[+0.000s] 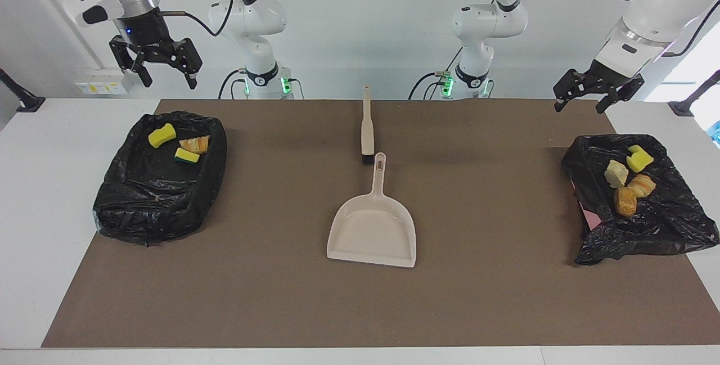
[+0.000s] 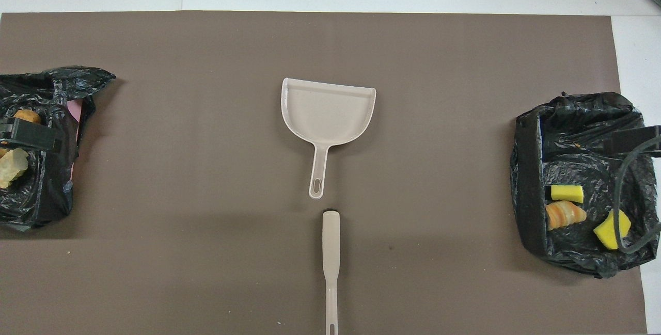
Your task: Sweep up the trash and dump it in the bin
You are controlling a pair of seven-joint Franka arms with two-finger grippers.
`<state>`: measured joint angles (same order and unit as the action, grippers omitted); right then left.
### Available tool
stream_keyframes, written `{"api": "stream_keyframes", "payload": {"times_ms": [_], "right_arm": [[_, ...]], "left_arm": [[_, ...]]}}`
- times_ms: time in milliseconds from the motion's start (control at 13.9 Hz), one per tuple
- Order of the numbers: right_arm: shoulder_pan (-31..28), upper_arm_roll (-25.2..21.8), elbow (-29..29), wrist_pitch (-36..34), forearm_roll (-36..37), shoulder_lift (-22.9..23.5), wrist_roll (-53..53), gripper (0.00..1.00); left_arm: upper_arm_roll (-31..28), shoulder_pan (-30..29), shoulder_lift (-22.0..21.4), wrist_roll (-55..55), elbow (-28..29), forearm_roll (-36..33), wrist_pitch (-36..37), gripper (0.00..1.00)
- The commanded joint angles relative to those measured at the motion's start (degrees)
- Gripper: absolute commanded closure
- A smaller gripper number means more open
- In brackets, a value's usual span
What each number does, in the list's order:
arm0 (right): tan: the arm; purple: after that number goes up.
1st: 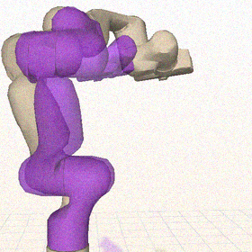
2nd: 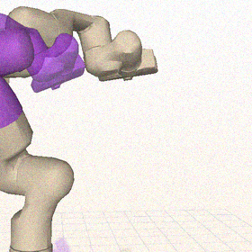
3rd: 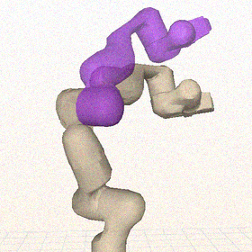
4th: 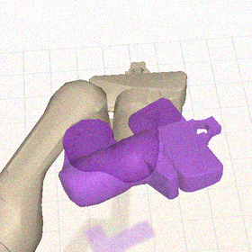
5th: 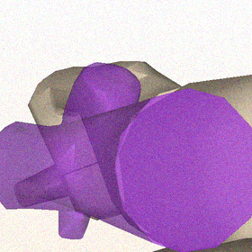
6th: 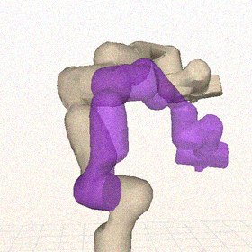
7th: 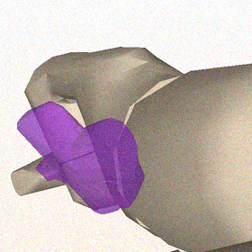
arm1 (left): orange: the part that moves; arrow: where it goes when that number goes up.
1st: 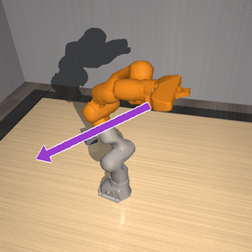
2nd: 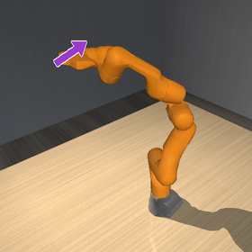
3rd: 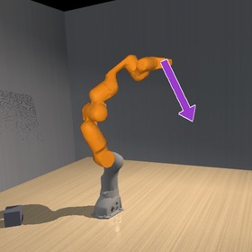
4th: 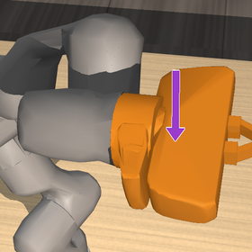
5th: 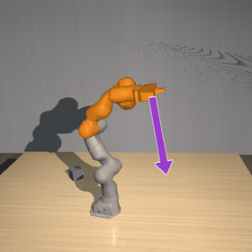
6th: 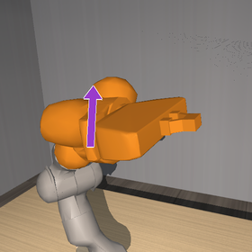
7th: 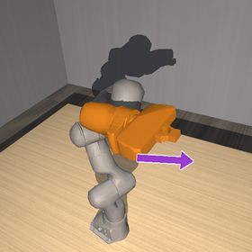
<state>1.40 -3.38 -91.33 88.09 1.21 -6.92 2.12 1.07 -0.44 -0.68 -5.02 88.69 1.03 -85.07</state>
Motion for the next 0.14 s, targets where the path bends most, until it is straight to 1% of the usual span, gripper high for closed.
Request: {"api": "stream_keyframes", "payload": {"times_ms": [0, 72], "right_arm": [[-0.2, 0.0, -0.9, -0.7, -0.9, -1.0, -1.3, 0.00], [-0.2, 0.0, -0.9, -0.7, -0.9, -1.0, -1.3, 0.00]], "left_arm": [[0.0, -0.4, -0.2, -0.7, -0.9, 0.1, 1.3, 0.00], [0.0, -0.4, -0.2, -0.7, -0.8, 0.2, 1.3, 0.00]]}}
